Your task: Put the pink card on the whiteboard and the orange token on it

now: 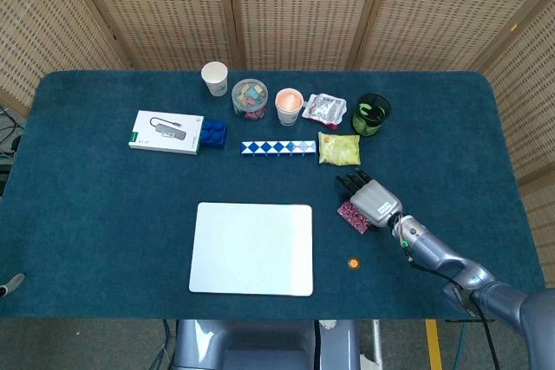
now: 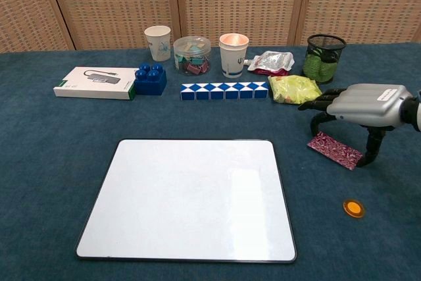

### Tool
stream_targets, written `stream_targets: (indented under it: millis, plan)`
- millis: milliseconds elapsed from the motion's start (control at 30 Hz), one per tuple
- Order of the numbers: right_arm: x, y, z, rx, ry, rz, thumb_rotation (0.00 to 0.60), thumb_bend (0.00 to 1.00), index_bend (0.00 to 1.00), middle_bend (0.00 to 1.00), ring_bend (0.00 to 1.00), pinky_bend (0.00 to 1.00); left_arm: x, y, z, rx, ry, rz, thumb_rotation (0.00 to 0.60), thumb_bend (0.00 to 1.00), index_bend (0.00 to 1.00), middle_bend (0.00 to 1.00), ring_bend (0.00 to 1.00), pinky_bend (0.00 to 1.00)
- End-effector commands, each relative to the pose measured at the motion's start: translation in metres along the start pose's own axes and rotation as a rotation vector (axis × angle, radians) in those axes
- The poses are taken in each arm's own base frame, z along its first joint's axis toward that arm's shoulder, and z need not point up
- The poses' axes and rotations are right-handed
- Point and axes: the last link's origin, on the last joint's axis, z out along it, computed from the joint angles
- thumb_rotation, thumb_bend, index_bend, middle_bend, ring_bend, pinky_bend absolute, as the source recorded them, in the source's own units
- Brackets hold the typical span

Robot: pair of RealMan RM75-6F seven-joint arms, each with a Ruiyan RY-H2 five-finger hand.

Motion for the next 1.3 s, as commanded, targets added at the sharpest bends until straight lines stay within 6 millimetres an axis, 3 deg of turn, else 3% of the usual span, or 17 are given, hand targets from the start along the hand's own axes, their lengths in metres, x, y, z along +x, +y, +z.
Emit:
stream_targets:
  millis: [33, 267, 500, 767, 1000, 1067, 1133, 1200, 1300]
  plan:
    - [0.002, 0.0, -0.002, 0.004, 0.007, 0.014, 0.6, 0.1, 0.53, 0.0, 0.0, 0.0, 0.0, 0.0, 0.0, -0.001, 0.0, -0.001, 0.6, 0.0, 0.0, 0.0, 0.0, 0.0]
    - [0.021, -0.005, -0.006, 0.028, 0.058, 0.076, 0.6, 0.1, 0.53, 0.0, 0.0, 0.0, 0.001, -0.001, 0.0, 0.002, 0.001, -0.006, 0.6, 0.0, 0.0, 0.0, 0.0, 0.0]
    - [0.061, -0.023, -0.008, 0.086, 0.125, 0.112, 0.6, 0.1, 0.53, 0.0, 0.0, 0.0, 0.002, -0.001, -0.001, 0.0, 0.001, -0.011, 0.6, 0.0, 0.0, 0.0, 0.0, 0.0]
    - [0.103, -0.067, 0.0, 0.147, 0.154, 0.132, 0.6, 0.1, 0.53, 0.0, 0.0, 0.0, 0.005, -0.003, -0.001, 0.003, 0.004, -0.022, 0.6, 0.0, 0.0, 0.0, 0.0, 0.0]
    - [0.11, -0.112, 0.022, 0.161, 0.138, 0.183, 0.6, 0.1, 0.53, 0.0, 0.0, 0.0, 0.004, -0.004, 0.0, 0.004, 0.001, -0.024, 0.6, 0.0, 0.0, 0.0, 0.0, 0.0]
    - [0.11, -0.122, 0.027, 0.155, 0.135, 0.205, 0.6, 0.1, 0.46, 0.0, 0.0, 0.0, 0.004, -0.005, 0.0, 0.007, 0.001, -0.026, 0.6, 0.0, 0.0, 0.0, 0.0, 0.0]
    - [0.11, -0.132, 0.033, 0.143, 0.127, 0.239, 0.6, 0.06, 0.17, 0.0, 0.0, 0.0, 0.004, -0.006, 0.0, 0.007, -0.001, -0.025, 0.6, 0.0, 0.0, 0.0, 0.0, 0.0]
    - [0.109, -0.138, 0.036, 0.123, 0.108, 0.271, 0.6, 0.01, 0.02, 0.0, 0.0, 0.0, 0.004, -0.006, 0.0, 0.008, -0.002, -0.025, 0.6, 0.0, 0.0, 0.0, 0.0, 0.0]
    - [0.109, -0.144, 0.038, 0.078, 0.078, 0.326, 0.6, 0.0, 0.0, 0.0, 0.0, 0.0, 0.004, -0.006, 0.0, 0.01, -0.003, -0.024, 0.6, 0.0, 0.0, 0.0, 0.0, 0.0]
